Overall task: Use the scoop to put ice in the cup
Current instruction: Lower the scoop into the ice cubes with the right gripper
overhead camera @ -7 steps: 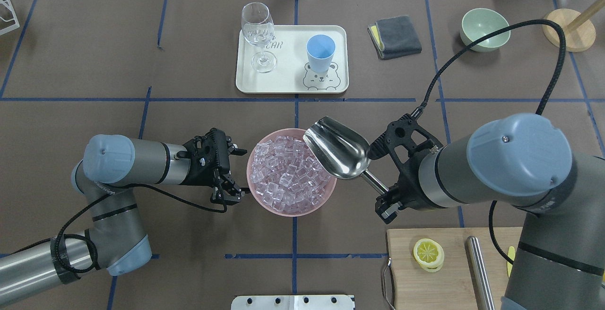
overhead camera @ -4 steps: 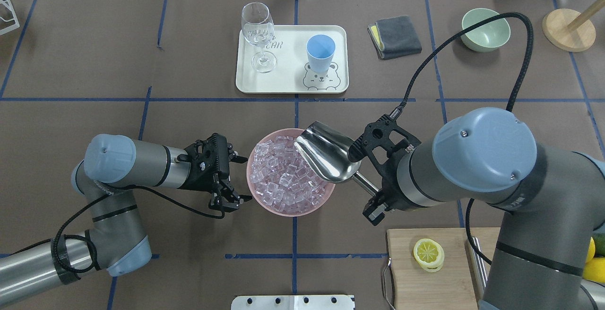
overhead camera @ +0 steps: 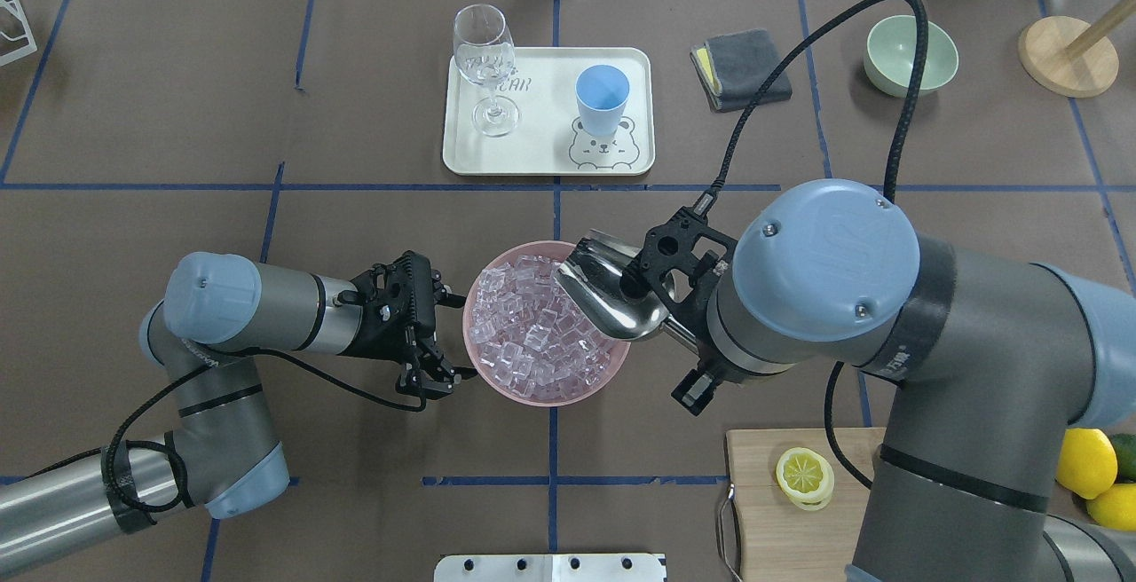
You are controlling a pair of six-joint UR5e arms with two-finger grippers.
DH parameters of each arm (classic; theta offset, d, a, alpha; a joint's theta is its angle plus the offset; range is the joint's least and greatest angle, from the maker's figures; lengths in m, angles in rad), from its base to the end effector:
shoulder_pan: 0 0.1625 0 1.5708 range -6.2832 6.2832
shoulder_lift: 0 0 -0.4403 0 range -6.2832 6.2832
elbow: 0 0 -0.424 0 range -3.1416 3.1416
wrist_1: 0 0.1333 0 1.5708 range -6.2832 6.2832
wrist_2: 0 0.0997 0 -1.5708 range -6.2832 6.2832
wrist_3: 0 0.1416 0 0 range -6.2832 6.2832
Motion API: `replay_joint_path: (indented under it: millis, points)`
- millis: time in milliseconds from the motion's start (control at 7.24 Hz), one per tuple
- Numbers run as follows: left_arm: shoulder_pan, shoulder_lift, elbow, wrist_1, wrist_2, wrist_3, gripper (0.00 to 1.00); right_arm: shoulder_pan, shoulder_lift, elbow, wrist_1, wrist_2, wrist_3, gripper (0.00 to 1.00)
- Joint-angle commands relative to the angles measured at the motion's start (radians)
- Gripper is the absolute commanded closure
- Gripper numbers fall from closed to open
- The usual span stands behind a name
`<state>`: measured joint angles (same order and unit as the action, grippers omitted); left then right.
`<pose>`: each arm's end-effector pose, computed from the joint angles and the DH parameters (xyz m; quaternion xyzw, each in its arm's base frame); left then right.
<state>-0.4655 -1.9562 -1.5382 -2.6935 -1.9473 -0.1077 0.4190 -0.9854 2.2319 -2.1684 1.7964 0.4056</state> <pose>0.5926 -0.3886 0.3373 0.4640 0.4904 0.4583 0.5781 -0.4531 -0.3130 0.1773 0.1505 -0.2984 -0.3767 0.8639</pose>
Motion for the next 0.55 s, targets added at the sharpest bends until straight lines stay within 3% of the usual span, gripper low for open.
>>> replay_joint_path:
  millis: [0, 138, 414]
  points:
    - [0.005, -0.007, 0.009, 0.001, 0.002, -0.003, 0.0, -0.005, 0.152, -0.05, -0.256, -0.022, -0.094, 1.0]
    - [0.008, -0.015, 0.012, 0.003, 0.005, -0.004, 0.0, -0.006, 0.251, -0.152, -0.343, -0.023, -0.137, 1.0]
    - [0.01, -0.018, 0.013, 0.003, 0.005, -0.009, 0.0, -0.009, 0.274, -0.187, -0.413, -0.034, -0.213, 1.0]
